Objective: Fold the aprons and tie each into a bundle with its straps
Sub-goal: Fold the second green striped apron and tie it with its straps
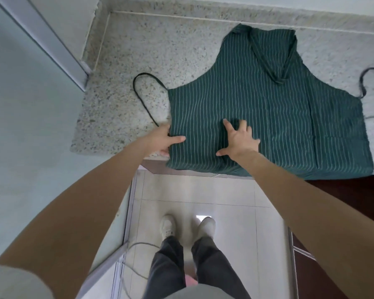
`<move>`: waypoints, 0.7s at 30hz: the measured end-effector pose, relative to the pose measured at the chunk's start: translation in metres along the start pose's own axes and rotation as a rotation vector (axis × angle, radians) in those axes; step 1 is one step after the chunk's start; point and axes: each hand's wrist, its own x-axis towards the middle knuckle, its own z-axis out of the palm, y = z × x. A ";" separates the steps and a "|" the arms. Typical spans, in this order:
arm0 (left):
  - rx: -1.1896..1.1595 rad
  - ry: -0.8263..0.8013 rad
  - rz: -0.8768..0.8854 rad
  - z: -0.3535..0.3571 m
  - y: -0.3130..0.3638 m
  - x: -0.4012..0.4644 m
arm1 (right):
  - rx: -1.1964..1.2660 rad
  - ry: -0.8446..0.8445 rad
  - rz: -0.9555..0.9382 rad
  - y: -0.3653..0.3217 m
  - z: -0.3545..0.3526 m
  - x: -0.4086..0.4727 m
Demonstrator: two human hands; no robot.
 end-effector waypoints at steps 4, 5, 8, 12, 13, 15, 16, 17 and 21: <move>0.615 -0.230 -0.094 -0.011 -0.007 0.003 | 0.108 0.088 0.064 -0.005 0.020 -0.018; 0.665 -0.201 -0.059 -0.012 -0.008 0.001 | 0.117 0.069 0.069 -0.005 0.021 -0.020; 0.457 -0.059 0.143 -0.012 -0.013 0.000 | 0.106 -0.027 0.075 -0.007 0.017 -0.022; 0.180 0.000 0.333 -0.003 -0.012 -0.014 | 0.072 -0.170 0.054 -0.022 0.019 -0.030; 0.152 -0.017 0.338 0.001 -0.012 -0.015 | 0.099 -0.187 0.058 -0.025 0.023 -0.033; 0.192 -0.113 0.251 0.004 -0.020 -0.014 | 0.143 -0.181 0.073 -0.028 0.031 -0.035; 0.267 -0.171 0.201 0.005 -0.026 -0.014 | 0.159 -0.174 0.083 -0.029 0.033 -0.036; 0.348 -0.228 0.182 0.005 -0.032 -0.015 | 0.183 -0.173 0.088 -0.030 0.033 -0.035; 0.436 -0.234 0.179 0.008 -0.041 -0.025 | 0.276 -0.191 0.081 -0.034 0.029 -0.035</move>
